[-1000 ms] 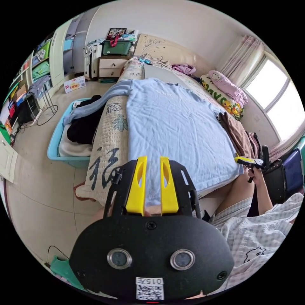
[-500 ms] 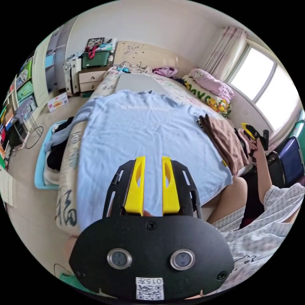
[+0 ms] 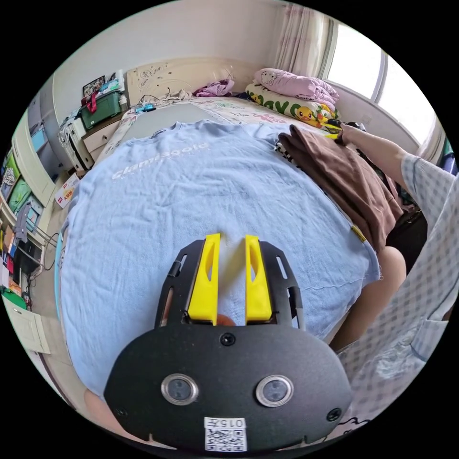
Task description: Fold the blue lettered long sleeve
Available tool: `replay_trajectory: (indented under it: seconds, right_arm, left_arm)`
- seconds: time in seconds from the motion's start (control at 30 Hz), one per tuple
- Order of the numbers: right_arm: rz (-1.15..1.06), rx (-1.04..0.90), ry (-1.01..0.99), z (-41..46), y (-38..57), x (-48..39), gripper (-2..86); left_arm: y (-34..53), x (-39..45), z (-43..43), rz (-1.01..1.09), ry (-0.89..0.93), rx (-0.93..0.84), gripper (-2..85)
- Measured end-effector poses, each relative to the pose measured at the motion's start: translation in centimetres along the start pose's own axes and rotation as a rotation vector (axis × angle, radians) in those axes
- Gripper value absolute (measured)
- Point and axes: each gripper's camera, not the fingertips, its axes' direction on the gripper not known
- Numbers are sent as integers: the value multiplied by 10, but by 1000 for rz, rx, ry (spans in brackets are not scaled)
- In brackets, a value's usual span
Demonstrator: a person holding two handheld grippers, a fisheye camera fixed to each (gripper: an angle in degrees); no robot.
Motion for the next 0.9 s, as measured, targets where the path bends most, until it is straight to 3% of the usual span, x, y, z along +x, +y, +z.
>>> replay_trajectory:
  seconds: [0.33, 0.53, 0.7, 0.77, 0.9]
  right_arm:
    - [-117, -80, 99, 73, 3, 10, 64]
    - [-427, 143, 121, 38, 67, -34, 44]
    - [-912, 213, 4, 11, 197, -113, 39]
    - [-1181, 181, -128, -1, 302, -139, 37]
    - [-1526, 64, -247, -2, 484, -122, 35]
  left_arm:
    - [18, -39, 6, -57, 67, 14, 77]
    - [29, -72, 6, -78, 107, 19, 74]
    - [40, -126, 8, -158, 241, 27, 67]
    - [48, -157, 4, -224, 365, 60, 65]
    - [78, -226, -42, -395, 574, 331, 79]
